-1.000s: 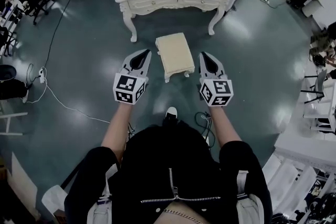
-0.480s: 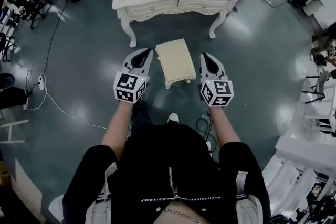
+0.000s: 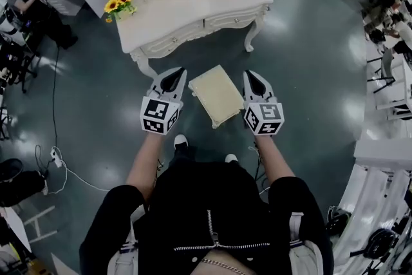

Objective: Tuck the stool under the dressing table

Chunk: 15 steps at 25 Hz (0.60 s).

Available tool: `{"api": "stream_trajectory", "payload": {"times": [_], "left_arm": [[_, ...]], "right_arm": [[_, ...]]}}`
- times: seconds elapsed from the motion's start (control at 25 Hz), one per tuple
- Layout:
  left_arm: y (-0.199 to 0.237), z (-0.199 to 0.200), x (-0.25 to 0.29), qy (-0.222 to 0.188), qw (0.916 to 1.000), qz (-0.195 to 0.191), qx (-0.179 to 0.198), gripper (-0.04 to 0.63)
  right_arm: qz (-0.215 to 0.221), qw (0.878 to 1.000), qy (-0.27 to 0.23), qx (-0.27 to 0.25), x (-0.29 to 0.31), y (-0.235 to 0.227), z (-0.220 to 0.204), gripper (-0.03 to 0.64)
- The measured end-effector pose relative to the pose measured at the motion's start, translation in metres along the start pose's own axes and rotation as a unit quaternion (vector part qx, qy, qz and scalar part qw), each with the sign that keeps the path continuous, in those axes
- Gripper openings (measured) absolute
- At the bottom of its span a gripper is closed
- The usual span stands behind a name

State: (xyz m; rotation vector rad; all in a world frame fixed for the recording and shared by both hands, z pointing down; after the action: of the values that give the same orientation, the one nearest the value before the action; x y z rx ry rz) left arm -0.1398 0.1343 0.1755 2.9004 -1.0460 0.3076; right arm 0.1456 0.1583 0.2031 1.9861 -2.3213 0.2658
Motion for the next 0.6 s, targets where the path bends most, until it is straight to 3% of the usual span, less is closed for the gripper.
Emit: {"api": "stream_trajectory", "payload": {"times": [0.32, 0.6], "left_arm": [[0.089, 0.008, 0.017, 0.000, 0.9954, -0.095, 0.013, 0.021], [0.106, 0.000, 0.031, 0.002, 0.9908, -0.135, 0.000, 0.021]], "right_arm": [[-0.087, 0.996, 0.000, 0.012, 0.029, 0.045, 0.013, 0.005], [-0.120, 0.993, 0.001, 0.013, 0.020, 0.063, 0.010, 0.005]]}}
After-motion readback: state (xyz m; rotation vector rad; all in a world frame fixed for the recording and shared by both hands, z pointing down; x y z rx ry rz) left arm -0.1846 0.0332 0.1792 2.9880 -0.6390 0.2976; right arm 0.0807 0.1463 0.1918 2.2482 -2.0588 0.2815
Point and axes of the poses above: the fingertips, and each gripper's own axes: x forward along the fingers, y to its left, z out of its top, the point moved 10 cm from there along -x, backward along the fingers, and after that the axes turned 12 degrees about -z, right-handed, at the moved point
